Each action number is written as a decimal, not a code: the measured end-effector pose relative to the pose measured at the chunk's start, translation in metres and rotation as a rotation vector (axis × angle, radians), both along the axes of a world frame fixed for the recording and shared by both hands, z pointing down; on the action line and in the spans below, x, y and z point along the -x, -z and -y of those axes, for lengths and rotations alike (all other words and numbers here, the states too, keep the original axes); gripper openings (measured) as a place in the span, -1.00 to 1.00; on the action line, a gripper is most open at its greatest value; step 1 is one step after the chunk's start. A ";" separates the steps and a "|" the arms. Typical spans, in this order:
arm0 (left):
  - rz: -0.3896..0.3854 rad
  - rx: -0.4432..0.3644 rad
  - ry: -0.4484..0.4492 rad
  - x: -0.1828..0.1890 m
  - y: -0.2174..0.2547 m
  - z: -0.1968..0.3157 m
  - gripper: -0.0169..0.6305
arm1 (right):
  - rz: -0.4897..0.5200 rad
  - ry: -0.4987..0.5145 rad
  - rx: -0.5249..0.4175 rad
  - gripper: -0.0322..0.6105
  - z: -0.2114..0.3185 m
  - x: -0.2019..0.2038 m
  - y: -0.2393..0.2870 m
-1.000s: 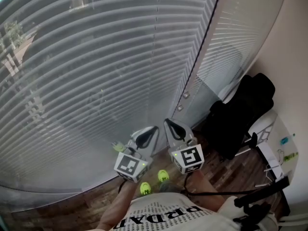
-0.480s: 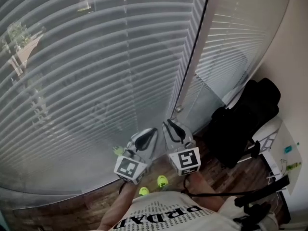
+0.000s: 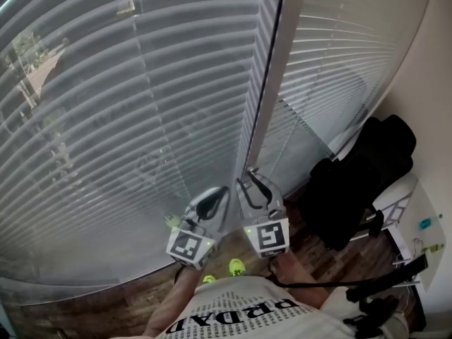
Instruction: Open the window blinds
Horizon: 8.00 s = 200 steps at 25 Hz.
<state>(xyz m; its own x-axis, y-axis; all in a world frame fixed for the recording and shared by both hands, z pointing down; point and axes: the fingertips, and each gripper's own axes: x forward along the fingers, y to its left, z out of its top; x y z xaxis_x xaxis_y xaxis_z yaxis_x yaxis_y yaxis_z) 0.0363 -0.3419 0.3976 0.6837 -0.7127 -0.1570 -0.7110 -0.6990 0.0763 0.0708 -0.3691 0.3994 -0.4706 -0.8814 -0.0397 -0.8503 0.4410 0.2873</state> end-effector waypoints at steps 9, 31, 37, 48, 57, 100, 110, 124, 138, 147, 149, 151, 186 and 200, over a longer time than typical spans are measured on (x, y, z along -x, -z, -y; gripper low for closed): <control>0.019 0.000 -0.006 -0.012 -0.006 0.007 -0.97 | -0.049 -0.062 -0.033 -0.51 0.009 -0.023 0.003; 0.028 0.013 -0.020 -0.016 -0.008 0.010 -0.97 | -0.038 -0.006 0.037 -0.48 0.025 -0.022 -0.012; 0.053 0.005 -0.034 -0.018 -0.013 0.009 -0.97 | -0.030 -0.010 0.042 -0.48 0.024 -0.022 -0.012; 0.032 0.016 -0.029 -0.017 -0.009 0.009 -0.97 | 0.048 -0.014 0.073 -0.48 0.025 -0.024 -0.013; 0.049 0.022 -0.032 -0.015 -0.013 0.008 -0.97 | 0.180 -0.020 0.133 -0.49 0.026 -0.029 -0.015; 0.055 0.008 -0.044 -0.018 -0.012 0.003 -0.97 | -0.326 -0.046 -0.090 -0.44 0.020 -0.015 -0.008; 0.064 0.014 -0.031 -0.013 -0.016 0.006 -0.97 | -0.284 -0.055 -0.073 -0.48 0.021 -0.016 -0.010; 0.039 0.023 -0.036 -0.013 -0.012 0.006 -0.97 | 0.079 -0.028 0.073 -0.48 0.025 -0.025 -0.009; 0.016 0.024 -0.037 -0.013 -0.009 0.006 -0.97 | 0.291 -0.017 0.169 -0.48 0.029 -0.031 -0.011; 0.021 0.023 -0.037 -0.013 -0.009 0.005 -0.97 | 0.380 -0.001 0.214 -0.48 0.030 -0.033 -0.012; 0.022 0.025 -0.037 -0.014 -0.010 0.005 -0.97 | 0.378 0.000 0.214 -0.48 0.030 -0.033 -0.012; 0.020 0.027 -0.037 -0.013 -0.009 0.005 -0.97 | 0.364 0.001 0.207 -0.48 0.030 -0.033 -0.012; 0.015 0.034 -0.043 -0.015 -0.012 0.009 -0.97 | -0.211 -0.026 -0.009 -0.48 0.022 -0.017 -0.007; 0.015 0.037 -0.043 -0.013 -0.012 0.009 -0.97 | 0.164 0.003 0.130 -0.48 0.027 -0.027 -0.009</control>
<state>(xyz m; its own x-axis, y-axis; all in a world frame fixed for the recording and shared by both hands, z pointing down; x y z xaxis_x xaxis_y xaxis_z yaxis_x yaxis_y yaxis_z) 0.0496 -0.3506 0.4101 0.7157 -0.6879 -0.1204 -0.6819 -0.7256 0.0923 0.0983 -0.3964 0.4085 -0.4700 -0.8827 -0.0021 -0.8795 0.4681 0.0851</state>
